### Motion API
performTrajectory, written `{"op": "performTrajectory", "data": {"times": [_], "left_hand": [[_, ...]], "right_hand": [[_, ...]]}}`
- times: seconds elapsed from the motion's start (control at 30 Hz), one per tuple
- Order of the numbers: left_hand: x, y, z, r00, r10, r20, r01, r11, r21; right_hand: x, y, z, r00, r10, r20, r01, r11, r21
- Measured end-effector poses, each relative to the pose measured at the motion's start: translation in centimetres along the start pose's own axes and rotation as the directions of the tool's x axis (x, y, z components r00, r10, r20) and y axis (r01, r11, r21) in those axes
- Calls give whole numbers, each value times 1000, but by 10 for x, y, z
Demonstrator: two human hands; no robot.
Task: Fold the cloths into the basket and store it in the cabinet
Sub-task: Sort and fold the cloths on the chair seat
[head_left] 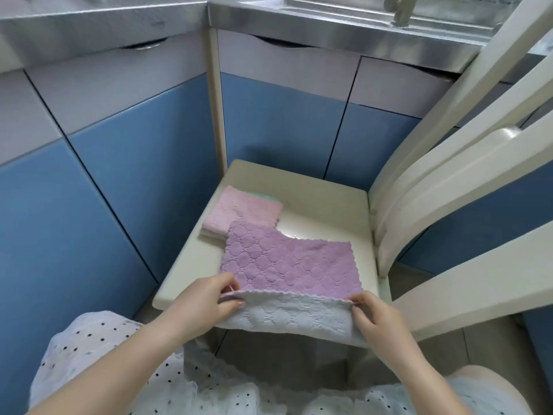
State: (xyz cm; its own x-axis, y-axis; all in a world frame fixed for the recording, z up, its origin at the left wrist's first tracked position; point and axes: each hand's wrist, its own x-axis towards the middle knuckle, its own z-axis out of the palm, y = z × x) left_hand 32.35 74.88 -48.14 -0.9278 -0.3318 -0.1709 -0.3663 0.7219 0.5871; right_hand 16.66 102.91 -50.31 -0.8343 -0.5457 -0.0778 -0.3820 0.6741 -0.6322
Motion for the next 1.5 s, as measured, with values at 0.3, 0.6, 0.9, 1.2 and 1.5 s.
{"op": "performTrajectory", "data": {"times": [0.3,0.6,0.9,1.2,1.5], "left_hand": [[67,4,-18,950,-115,-291,12,943,-333],[113,-8,-14,924,-224,-309,136,950,-282],[117,-2,-10,860,-166,-483,151,986,-71],[105,44,68,963,258,-81,-160,785,598],[110,-10,56,971,83,-223,69,800,596]], "right_hand": [[75,-22,-14,962,49,-269,-10,989,146],[125,-10,0,966,145,-213,-132,988,75],[128,-20,2,959,102,-266,-126,989,-74],[88,-55,87,983,-170,72,184,904,-385],[91,-13,63,999,5,37,15,856,-516]]}}
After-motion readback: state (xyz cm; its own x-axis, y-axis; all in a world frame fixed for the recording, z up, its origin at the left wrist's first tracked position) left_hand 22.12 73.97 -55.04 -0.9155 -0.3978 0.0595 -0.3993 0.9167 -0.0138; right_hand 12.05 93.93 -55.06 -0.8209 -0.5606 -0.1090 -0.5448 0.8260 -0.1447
